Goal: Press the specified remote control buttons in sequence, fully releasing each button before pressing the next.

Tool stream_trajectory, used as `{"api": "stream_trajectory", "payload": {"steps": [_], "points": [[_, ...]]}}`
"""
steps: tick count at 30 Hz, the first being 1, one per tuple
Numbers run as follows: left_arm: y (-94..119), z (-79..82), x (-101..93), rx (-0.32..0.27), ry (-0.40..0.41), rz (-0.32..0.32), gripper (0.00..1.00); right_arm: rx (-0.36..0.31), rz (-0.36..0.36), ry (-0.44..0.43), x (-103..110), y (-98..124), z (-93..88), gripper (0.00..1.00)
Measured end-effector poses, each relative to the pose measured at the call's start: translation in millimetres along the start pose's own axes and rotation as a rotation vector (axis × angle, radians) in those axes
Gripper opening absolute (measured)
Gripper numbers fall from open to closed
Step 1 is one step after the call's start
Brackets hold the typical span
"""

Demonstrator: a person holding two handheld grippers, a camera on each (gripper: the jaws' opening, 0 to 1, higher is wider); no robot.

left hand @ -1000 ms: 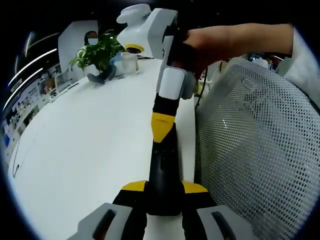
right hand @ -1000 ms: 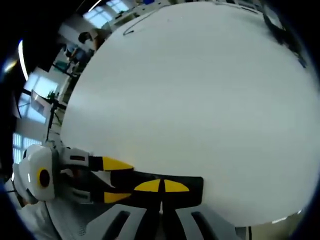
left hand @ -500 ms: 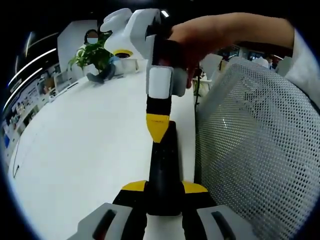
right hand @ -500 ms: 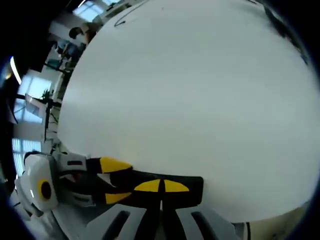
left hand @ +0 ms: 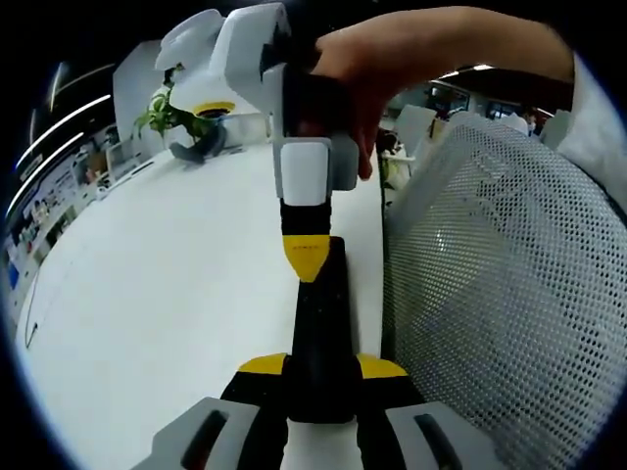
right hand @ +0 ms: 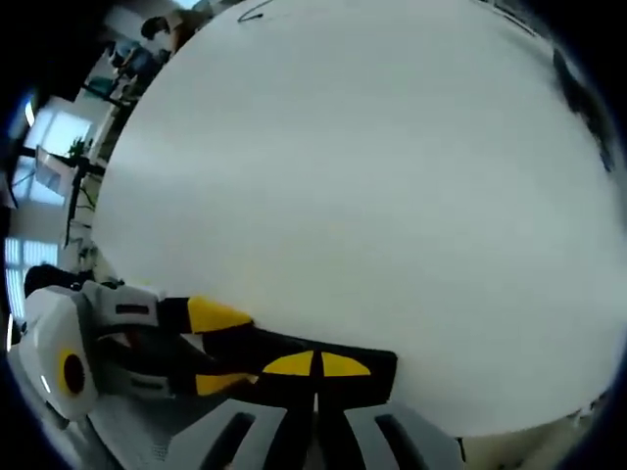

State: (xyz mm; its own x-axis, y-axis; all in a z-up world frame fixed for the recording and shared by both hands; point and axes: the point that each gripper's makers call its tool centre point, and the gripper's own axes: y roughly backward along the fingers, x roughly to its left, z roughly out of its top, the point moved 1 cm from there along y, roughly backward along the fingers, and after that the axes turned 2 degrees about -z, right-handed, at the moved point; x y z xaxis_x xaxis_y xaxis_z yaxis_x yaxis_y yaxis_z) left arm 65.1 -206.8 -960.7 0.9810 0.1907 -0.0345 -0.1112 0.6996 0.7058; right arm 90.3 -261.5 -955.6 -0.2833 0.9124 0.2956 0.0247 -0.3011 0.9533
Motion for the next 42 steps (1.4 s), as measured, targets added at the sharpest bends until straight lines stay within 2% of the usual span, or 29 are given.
{"api": "stream_trajectory", "payload": {"steps": [5, 9, 10, 12, 14, 19, 24, 27, 30, 34, 38, 40, 42], "points": [[0.0, 0.1, 0.1, -0.001, 0.001, 0.001, 0.24, -0.029, 0.04, -0.024, -0.6, 1.5, 0.1, 0.0], [0.1, 0.2, 0.1, -0.001, 0.0, 0.002, 0.24, -0.029, 0.062, 0.01, 3.7, 3.5, 0.0, 0.0], [0.1, 0.2, 0.0, -0.001, 0.0, 0.003, 0.24, -0.046, 0.08, 0.03, 8.5, 6.2, 0.6, 0.0], [0.3, 0.2, -0.1, -0.002, -0.001, 0.003, 0.24, -0.134, 0.078, 0.08, 11.6, 11.1, 10.0, 0.0], [0.3, 0.3, 0.0, -0.002, -0.002, 0.002, 0.24, -0.125, 0.066, 0.086, 12.1, 15.7, 5.6, 0.0], [0.5, 0.4, -0.2, -0.001, -0.001, 0.004, 0.24, -0.225, 0.089, 0.094, 12.7, 19.7, 7.4, 0.0], [0.7, 0.3, -0.2, -0.002, 0.002, 0.004, 0.24, -0.29, 0.098, 0.117, 14.4, 21.7, 2.4, 0.0], [0.8, 0.5, -0.3, -0.003, 0.001, 0.004, 0.24, -0.302, 0.08, 0.119, 9.3, 19.9, 0.2, 0.0], [0.8, 0.6, -0.2, -0.003, 0.001, 0.005, 0.24, -0.326, 0.091, 0.13, 9.0, 20.0, 0.1, 0.0], [0.6, 0.7, -0.2, -0.003, 0.002, 0.005, 0.24, -0.32, 0.089, 0.129, 6.6, 12.5, -3.2, 0.0], [0.4, 0.8, -0.4, -0.005, 0.004, 0.005, 0.24, -0.304, 0.127, 0.097, 8.8, 8.6, -8.0, 0.0], [0.2, 0.9, -0.5, -0.006, 0.003, 0.005, 0.24, -0.323, 0.132, 0.109, 10.6, 10.8, -5.5, 0.0], [0.0, 0.9, -0.6, -0.006, 0.003, 0.005, 0.24, -0.297, 0.129, 0.099, 8.8, 6.7, -9.2, 0.0]]}}
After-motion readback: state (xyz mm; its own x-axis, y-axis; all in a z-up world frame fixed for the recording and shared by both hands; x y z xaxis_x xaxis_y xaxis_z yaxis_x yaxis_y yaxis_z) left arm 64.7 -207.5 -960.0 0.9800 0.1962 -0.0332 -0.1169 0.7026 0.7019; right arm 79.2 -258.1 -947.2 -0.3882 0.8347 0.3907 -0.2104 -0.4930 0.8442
